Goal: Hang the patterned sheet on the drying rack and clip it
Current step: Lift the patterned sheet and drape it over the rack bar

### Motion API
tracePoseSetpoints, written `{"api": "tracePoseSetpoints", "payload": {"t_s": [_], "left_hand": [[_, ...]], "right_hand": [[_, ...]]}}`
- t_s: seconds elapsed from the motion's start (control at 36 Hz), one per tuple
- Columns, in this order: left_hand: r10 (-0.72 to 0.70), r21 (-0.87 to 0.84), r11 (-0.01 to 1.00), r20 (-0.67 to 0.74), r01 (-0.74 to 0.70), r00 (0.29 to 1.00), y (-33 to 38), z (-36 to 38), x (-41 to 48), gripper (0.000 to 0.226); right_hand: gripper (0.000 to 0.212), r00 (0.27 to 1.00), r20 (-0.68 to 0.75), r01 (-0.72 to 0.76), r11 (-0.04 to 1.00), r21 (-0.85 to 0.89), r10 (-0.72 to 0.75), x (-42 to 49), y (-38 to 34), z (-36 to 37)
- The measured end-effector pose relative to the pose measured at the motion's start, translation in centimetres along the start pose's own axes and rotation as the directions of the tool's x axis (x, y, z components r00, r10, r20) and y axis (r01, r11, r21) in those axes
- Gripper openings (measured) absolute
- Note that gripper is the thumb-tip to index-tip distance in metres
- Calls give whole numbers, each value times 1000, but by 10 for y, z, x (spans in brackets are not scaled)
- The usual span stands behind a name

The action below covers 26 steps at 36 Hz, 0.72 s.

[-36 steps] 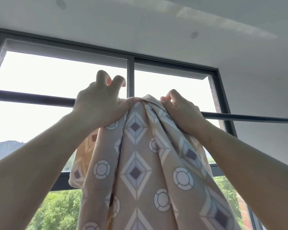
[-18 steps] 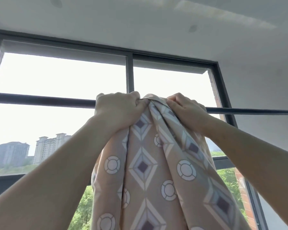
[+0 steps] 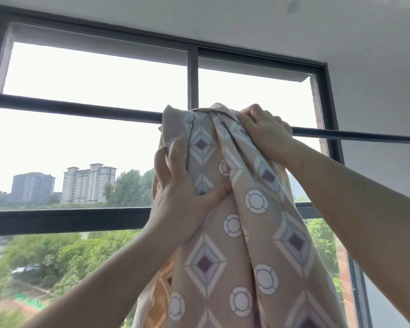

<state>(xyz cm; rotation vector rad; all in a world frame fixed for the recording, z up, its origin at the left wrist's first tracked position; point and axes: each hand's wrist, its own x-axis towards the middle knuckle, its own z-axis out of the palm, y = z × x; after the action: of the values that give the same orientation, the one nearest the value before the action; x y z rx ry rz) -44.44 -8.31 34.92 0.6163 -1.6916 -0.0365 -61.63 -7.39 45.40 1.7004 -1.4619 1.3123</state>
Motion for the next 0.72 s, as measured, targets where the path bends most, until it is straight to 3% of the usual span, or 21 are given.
{"api": "tracePoseSetpoints", "payload": {"t_s": [0.08, 0.25, 0.39, 0.53, 0.61, 0.72], "left_hand": [[-30, -47, 998, 20, 31, 999, 3, -3, -8, 100], [32, 82, 996, 93, -40, 995, 6, -9, -32, 101], [-36, 34, 999, 128, 31, 991, -3, -10, -45, 104], [-78, -81, 993, 81, 85, 994, -11, -9, -65, 106], [-93, -106, 989, 99, 104, 991, -15, -2, -89, 110], [-206, -201, 949, 191, 243, 960, -22, 5, -109, 116]], "right_hand": [[34, 1000, 8, -7, 1000, -11, 7, -2, 0, -3], [45, 1000, -18, -9, 1000, -11, 9, -20, -3, -11], [50, 1000, -6, 3, 976, 218, -1, -49, 0, -6], [69, 996, 77, -81, 779, 621, 43, -104, 7, -4], [65, 984, 175, -163, 621, 766, 43, -148, 19, 3], [97, 947, 320, -294, 522, 801, 43, -198, 29, 16]]}}
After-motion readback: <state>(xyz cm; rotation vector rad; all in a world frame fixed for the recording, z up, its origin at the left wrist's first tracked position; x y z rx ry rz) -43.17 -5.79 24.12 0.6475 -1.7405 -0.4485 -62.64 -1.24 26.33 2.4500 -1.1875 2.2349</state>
